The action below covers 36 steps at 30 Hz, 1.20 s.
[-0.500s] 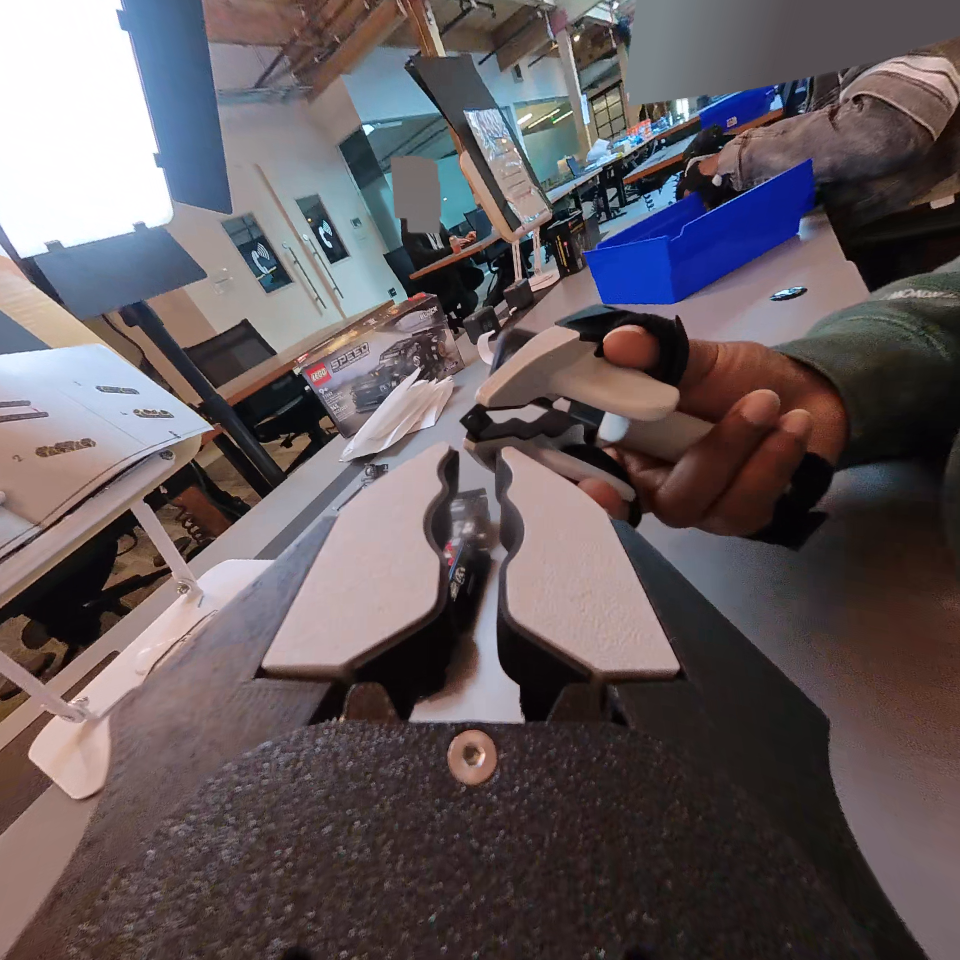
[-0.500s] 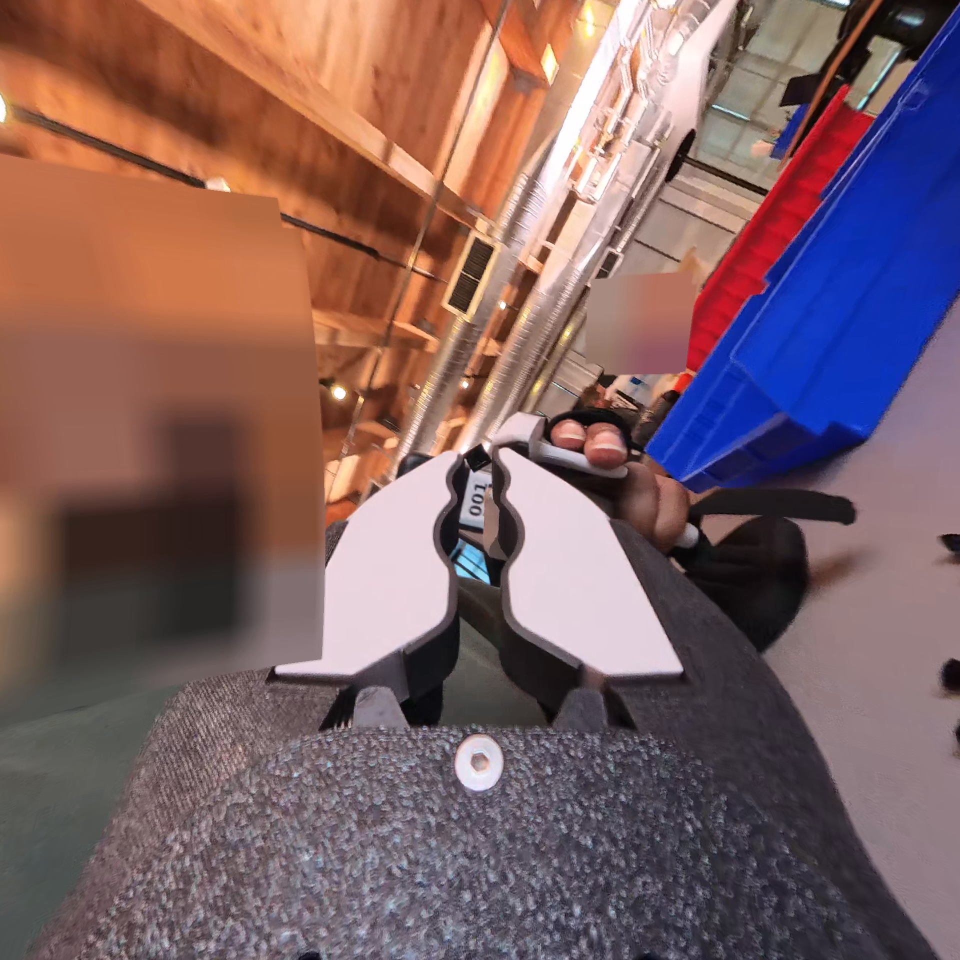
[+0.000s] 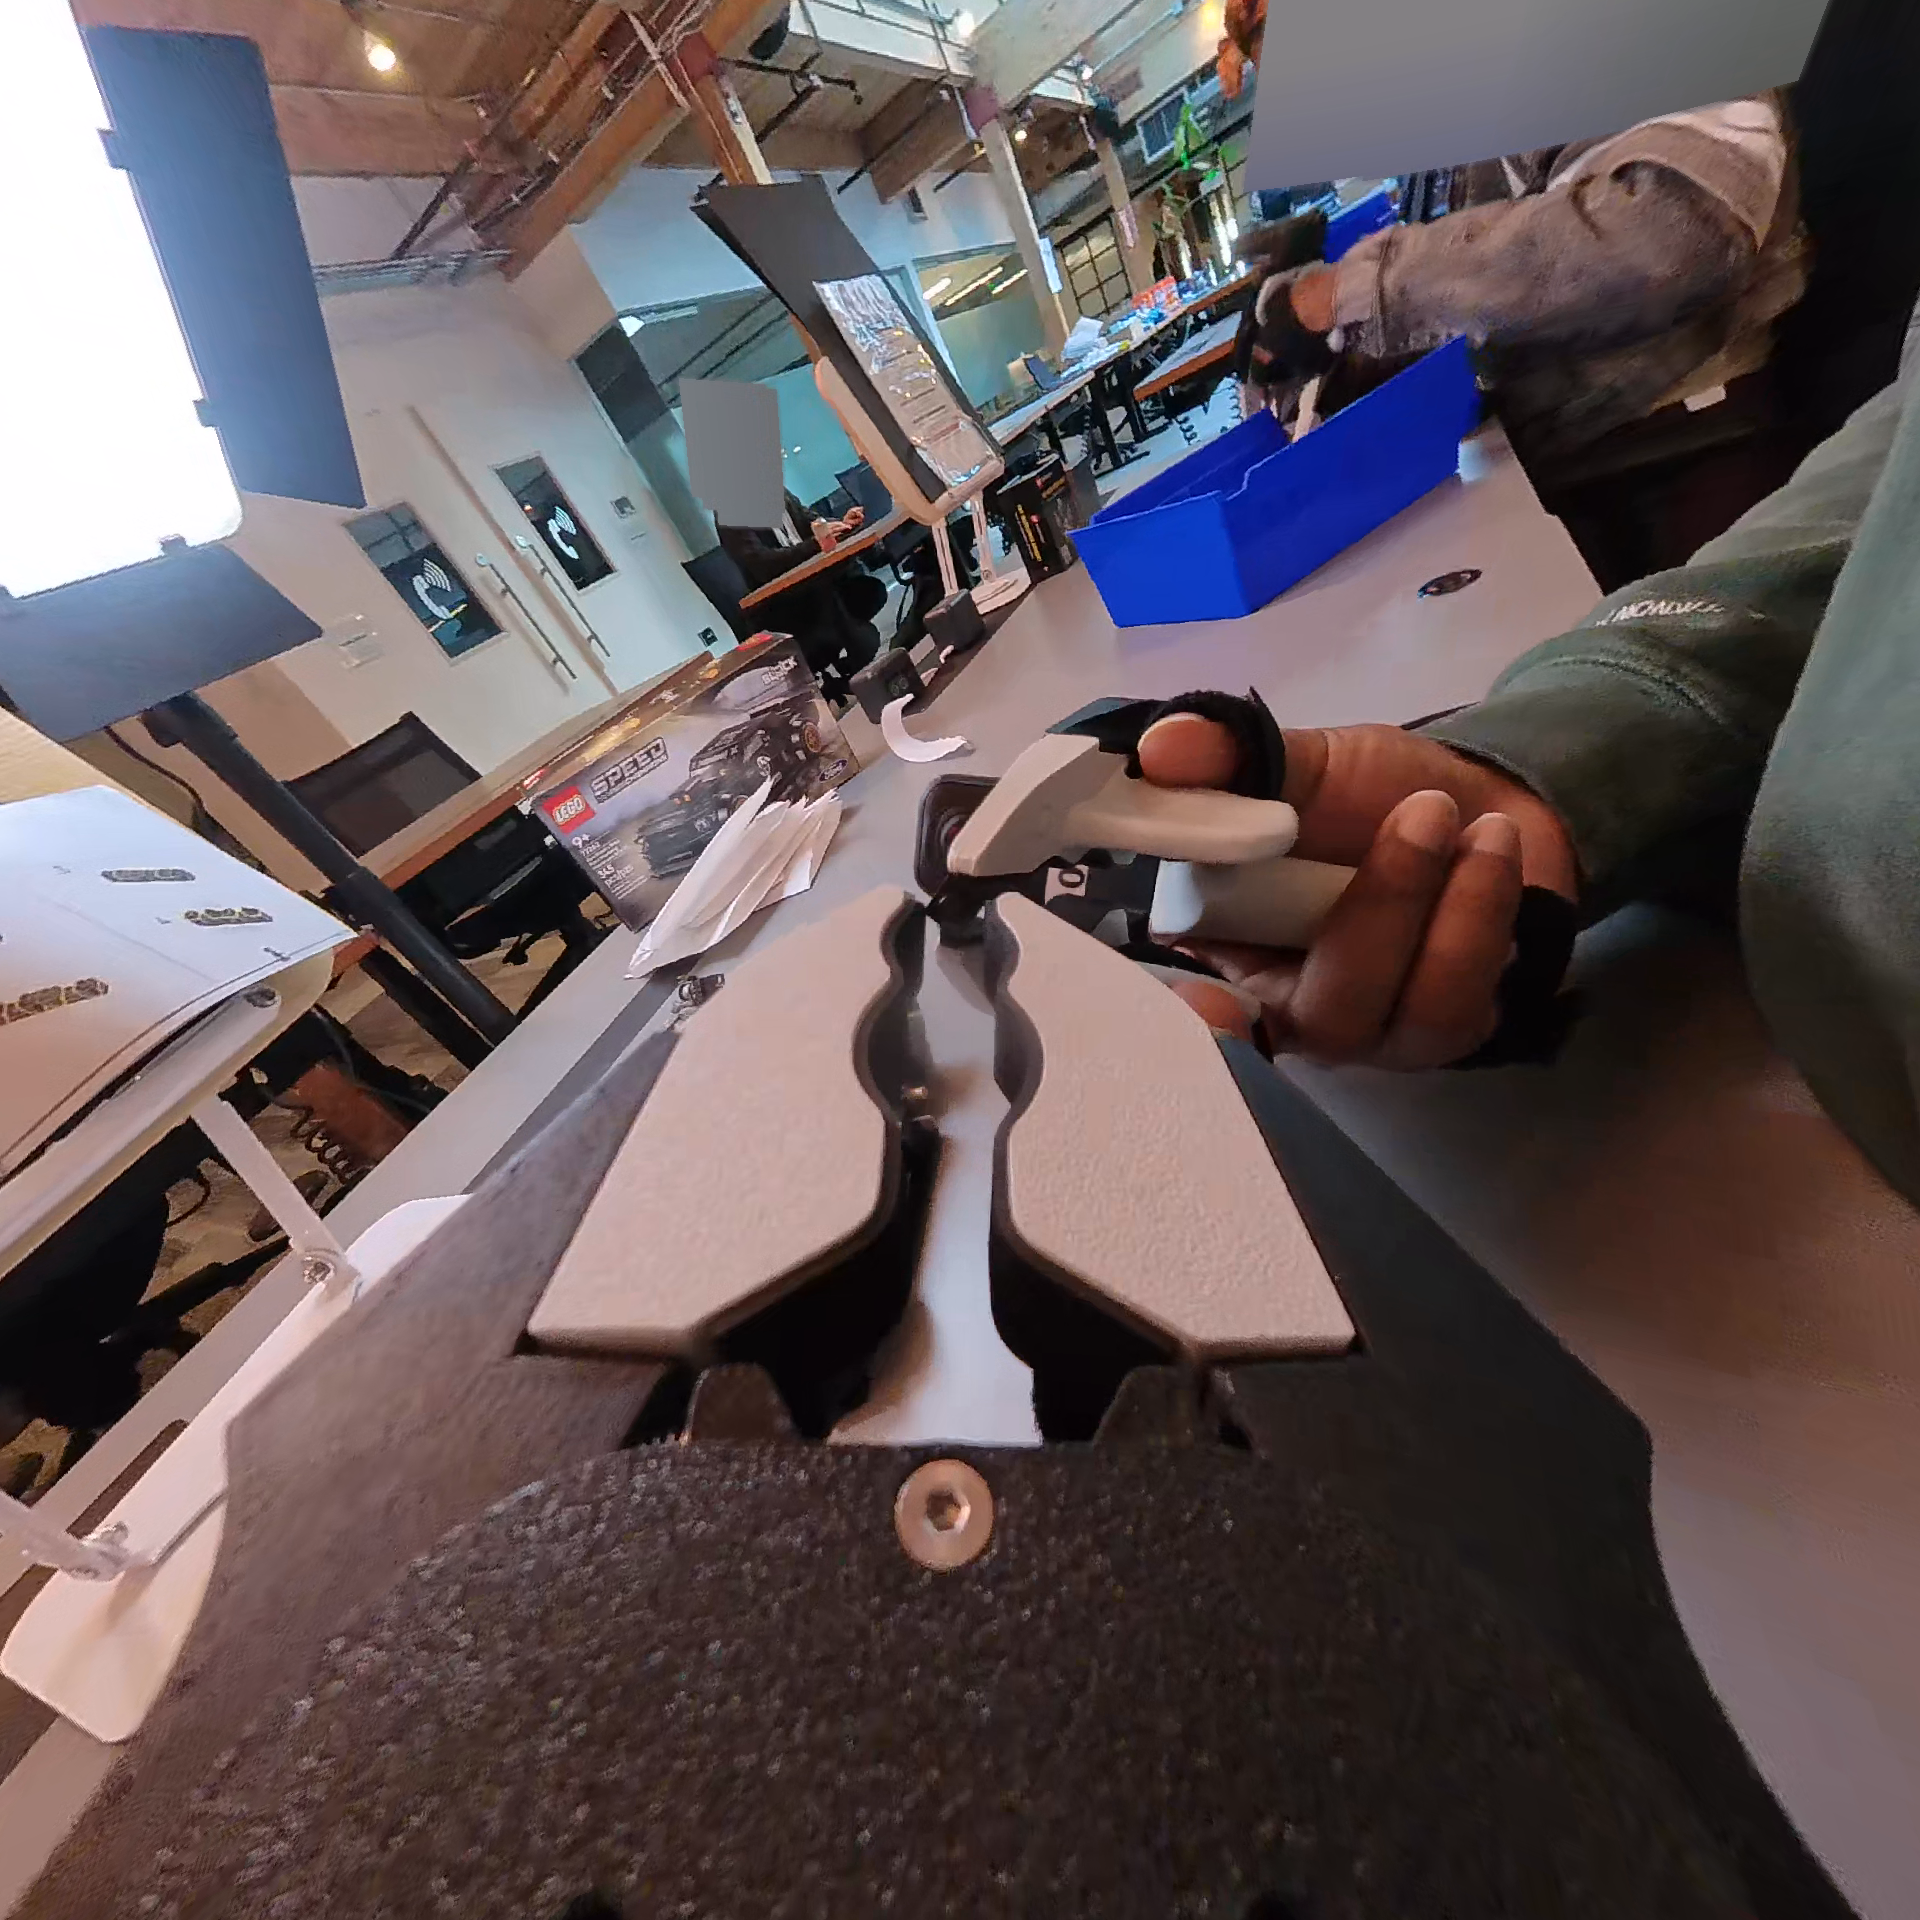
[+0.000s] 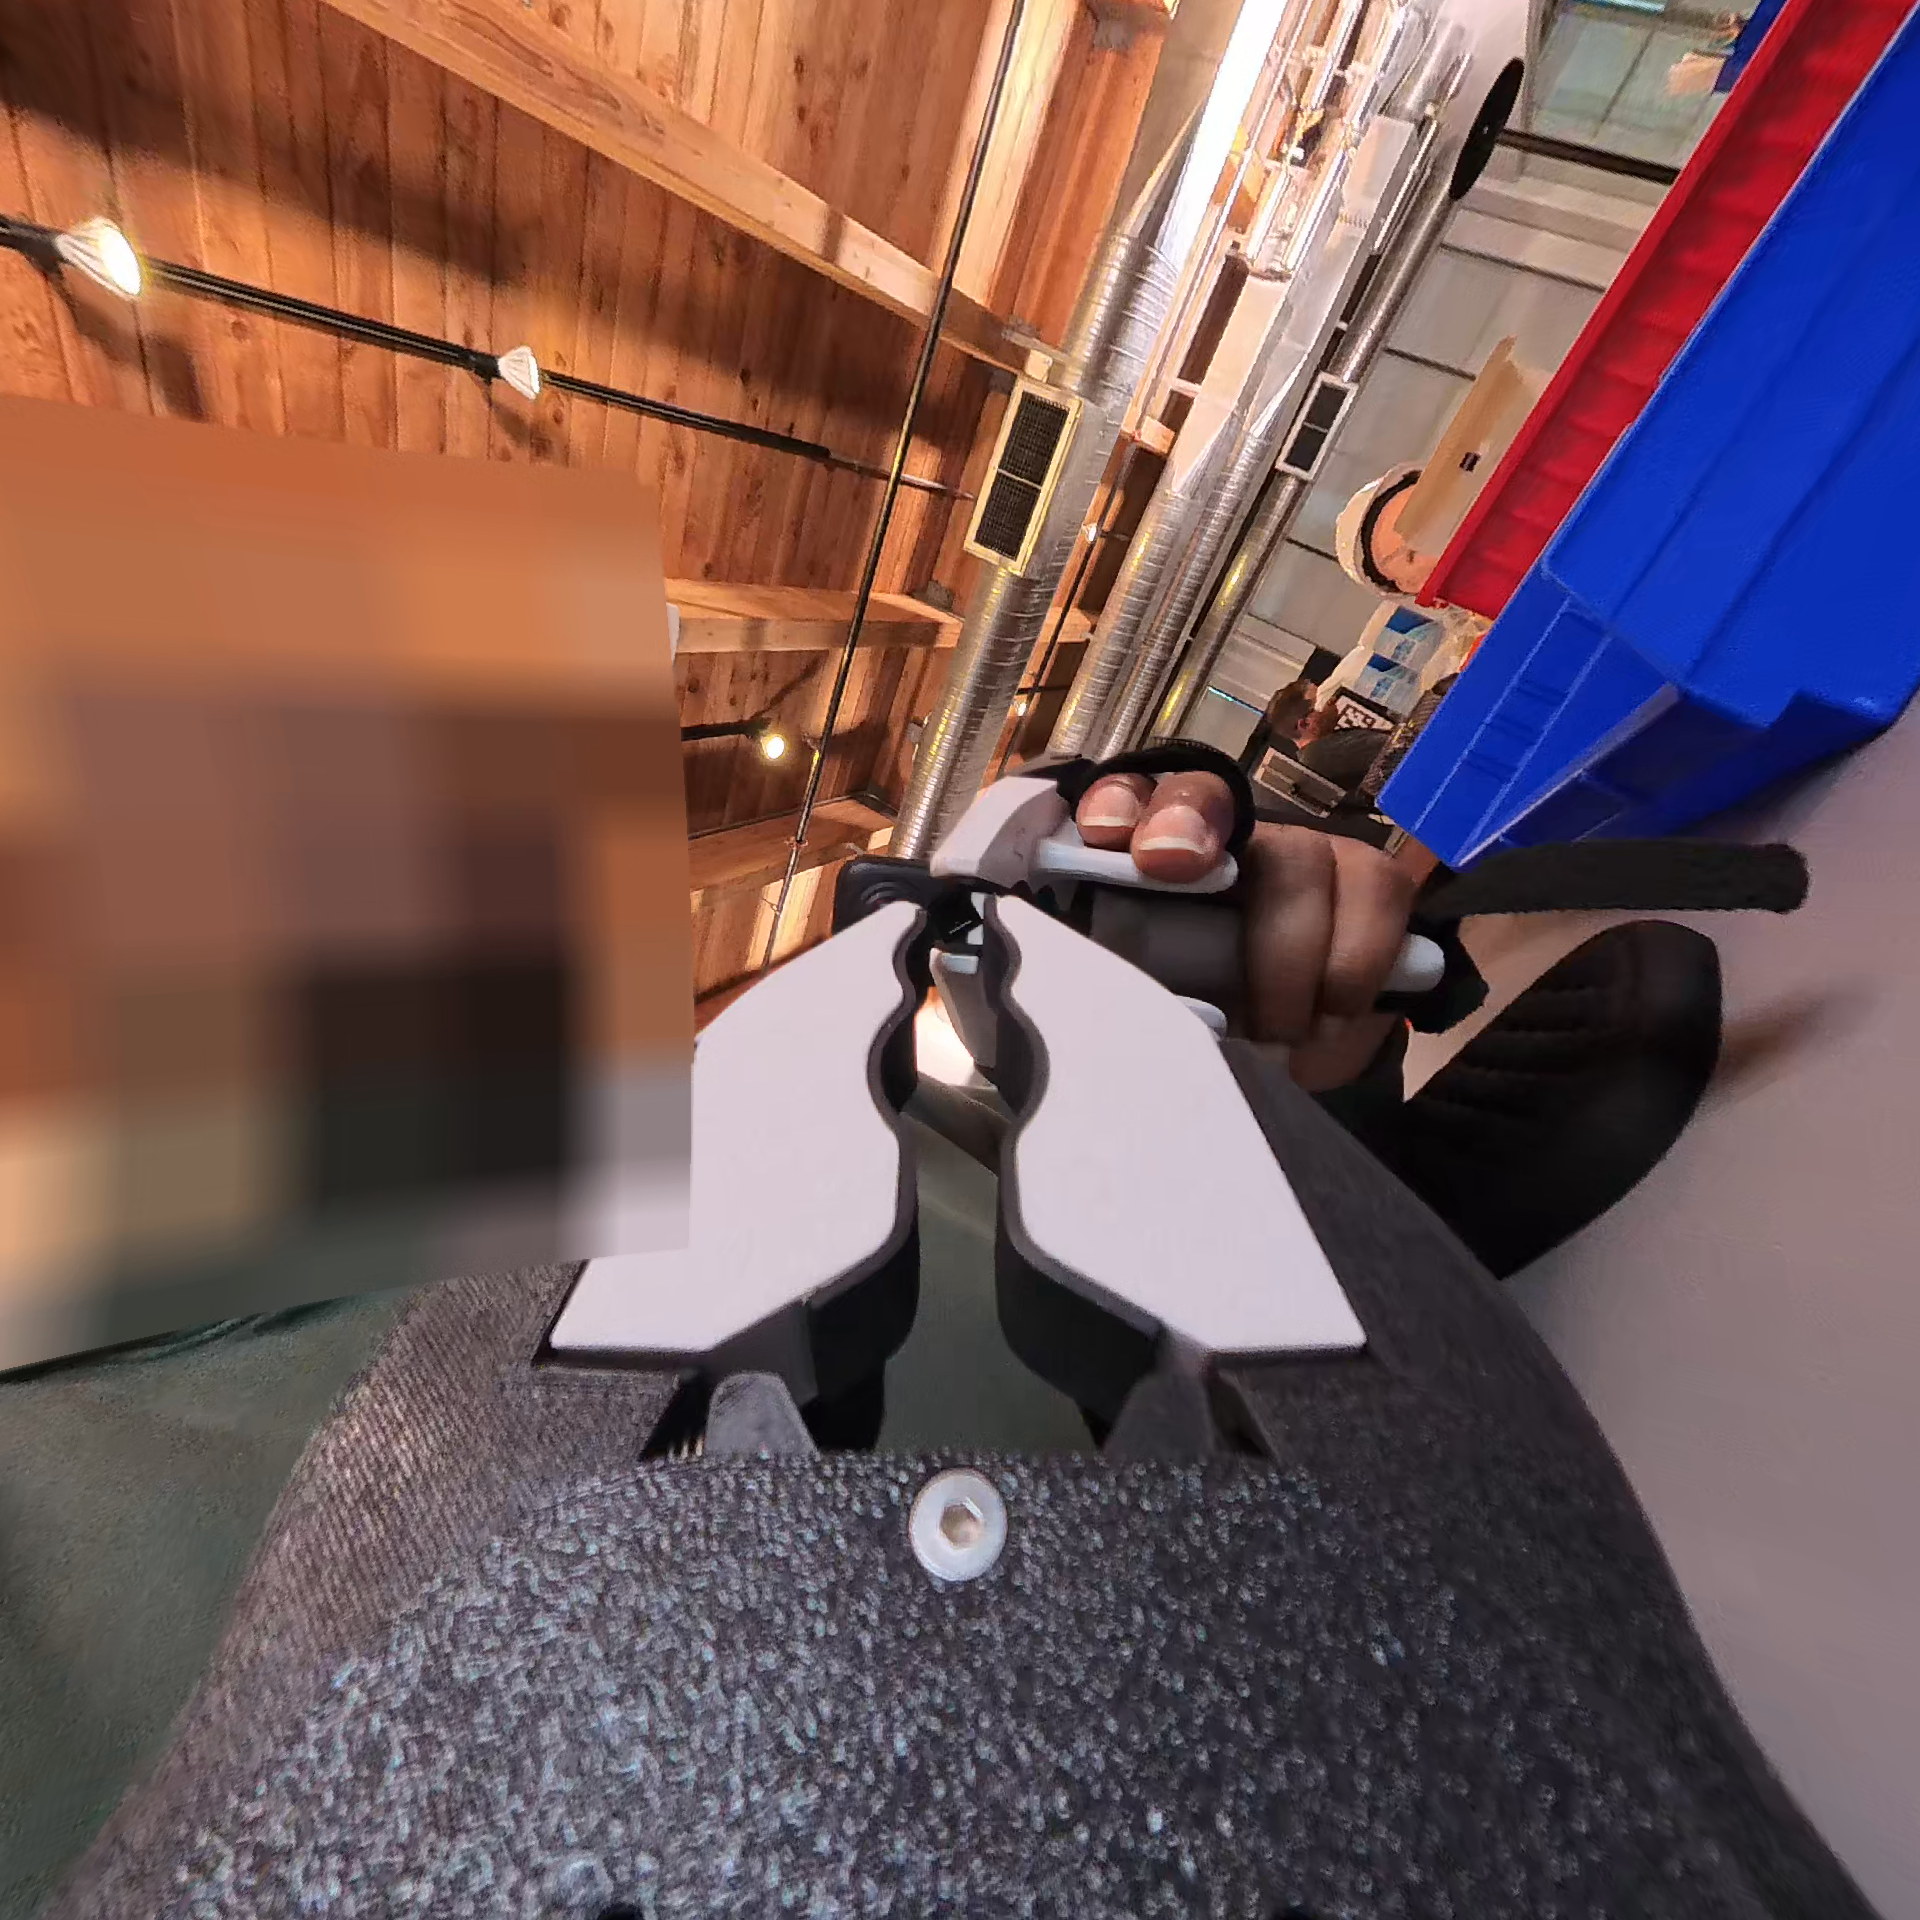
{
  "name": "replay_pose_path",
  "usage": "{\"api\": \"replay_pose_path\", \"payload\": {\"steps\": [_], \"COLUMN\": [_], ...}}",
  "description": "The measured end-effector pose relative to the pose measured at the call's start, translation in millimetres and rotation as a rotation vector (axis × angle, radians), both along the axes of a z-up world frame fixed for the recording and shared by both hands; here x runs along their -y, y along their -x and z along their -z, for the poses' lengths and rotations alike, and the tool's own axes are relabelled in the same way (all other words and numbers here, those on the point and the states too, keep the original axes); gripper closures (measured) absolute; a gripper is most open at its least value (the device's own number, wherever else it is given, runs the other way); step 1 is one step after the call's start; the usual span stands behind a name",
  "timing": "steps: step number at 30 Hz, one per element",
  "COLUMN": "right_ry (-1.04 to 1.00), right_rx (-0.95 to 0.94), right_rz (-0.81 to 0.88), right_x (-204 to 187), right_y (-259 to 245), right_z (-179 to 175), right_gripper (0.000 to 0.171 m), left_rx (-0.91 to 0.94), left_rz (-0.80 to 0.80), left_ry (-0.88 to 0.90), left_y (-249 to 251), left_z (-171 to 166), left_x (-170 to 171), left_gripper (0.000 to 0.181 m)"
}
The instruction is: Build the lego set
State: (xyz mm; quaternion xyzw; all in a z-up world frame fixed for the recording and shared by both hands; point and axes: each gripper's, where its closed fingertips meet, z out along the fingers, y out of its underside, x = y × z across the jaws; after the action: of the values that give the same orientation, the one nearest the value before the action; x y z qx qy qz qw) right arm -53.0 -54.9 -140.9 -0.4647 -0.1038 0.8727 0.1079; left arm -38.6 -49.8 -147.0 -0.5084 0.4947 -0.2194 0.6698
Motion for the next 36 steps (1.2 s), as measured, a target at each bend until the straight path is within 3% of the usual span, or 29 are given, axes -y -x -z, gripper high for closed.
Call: {"api": "replay_pose_path", "payload": {"steps": [5,11,15,21,36], "right_ry": [-0.071,-0.485,-0.649,-0.607,-0.582], "right_rx": [0.135,0.462,0.59,0.673,0.706], "right_rz": [0.093,0.336,0.381,0.389,0.273], "right_x": [-16,-22,-15,-24,-23], "right_y": [-8,-14,-5,-2,-4], "right_z": [13,14,17,38,38], "right_gripper": [0.166,0.163,0.163,0.165,0.156], "left_rx": [-0.024,-0.179,-0.26,-0.29,-0.312], "left_rz": [-0.023,-0.132,-0.172,-0.186,-0.188], "left_ry": [-0.004,0.056,0.064,0.045,-0.072], "left_y": [4,6,3,4,1], "left_z": [1,28,39,42,36], "left_x": [-4,-22,-27,-26,-21], "left_gripper": [0.171,0.172,0.171,0.172,0.177]}}
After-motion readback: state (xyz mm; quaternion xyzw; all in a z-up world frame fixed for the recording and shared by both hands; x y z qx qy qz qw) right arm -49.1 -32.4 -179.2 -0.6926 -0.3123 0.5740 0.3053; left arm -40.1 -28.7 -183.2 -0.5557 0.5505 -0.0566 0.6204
